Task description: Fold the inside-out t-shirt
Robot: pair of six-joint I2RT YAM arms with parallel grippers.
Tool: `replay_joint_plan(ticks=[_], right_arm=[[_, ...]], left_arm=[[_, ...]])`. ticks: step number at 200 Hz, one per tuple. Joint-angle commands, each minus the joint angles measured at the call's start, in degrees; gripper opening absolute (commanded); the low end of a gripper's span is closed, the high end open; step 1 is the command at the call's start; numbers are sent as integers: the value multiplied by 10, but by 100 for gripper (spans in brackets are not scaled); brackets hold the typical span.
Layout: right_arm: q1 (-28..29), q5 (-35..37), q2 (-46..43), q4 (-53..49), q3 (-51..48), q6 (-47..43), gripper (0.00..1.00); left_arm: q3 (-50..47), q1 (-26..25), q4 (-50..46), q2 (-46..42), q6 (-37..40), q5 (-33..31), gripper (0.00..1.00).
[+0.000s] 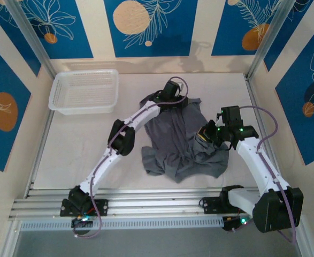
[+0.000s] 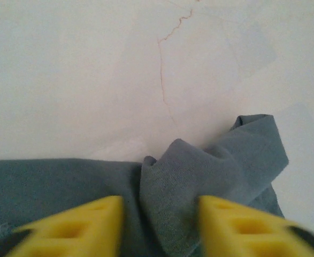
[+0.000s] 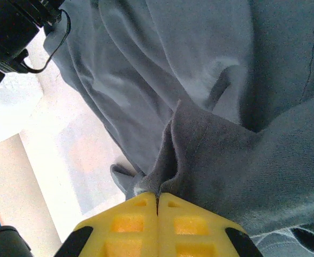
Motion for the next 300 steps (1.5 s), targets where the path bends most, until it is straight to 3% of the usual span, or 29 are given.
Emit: replay_joint_plan(ticks=[1,37,61,104,157,184,207,231,251,275,288,300], right_arm=[[4,-19,1,2,8,-5,0],[-5,-8,0,-5,20,-11,0],[-34,-13,-7,-6,47,-15,0],[-95,-24,-6,-3,128,-38,0],[-192,-42,34,24,357,-34,0],[-206,-60,44,67,420,-13,0],[-200,-67,26,77,378,7,0],[-189,-48,-17,63,239,43,0],[-185,-107,-48,89,118,59,0],[-162,-152,-46,63,74,14,0],[-142,-152,-33,32,79,-21,0],[-124,-150,-22,11,82,-39,0]], left_arm=[[16,7,11,12,-12,7,0],[9,24,-24,-73,16,13,0],[-58,46,-35,-183,29,3,0],[-376,71,23,-479,25,-11,0],[-629,82,-69,-835,46,-187,0],[-771,80,-76,-981,11,-145,0],[-898,71,-104,-1045,-57,-86,0],[-1041,42,-136,-1067,-137,-82,0],[-1134,25,-82,-1090,-176,-50,0],[-1124,23,-81,-1087,-152,-55,40],[-1081,24,-114,-1068,-110,-81,51],[-1035,25,-142,-1032,-70,-87,54]])
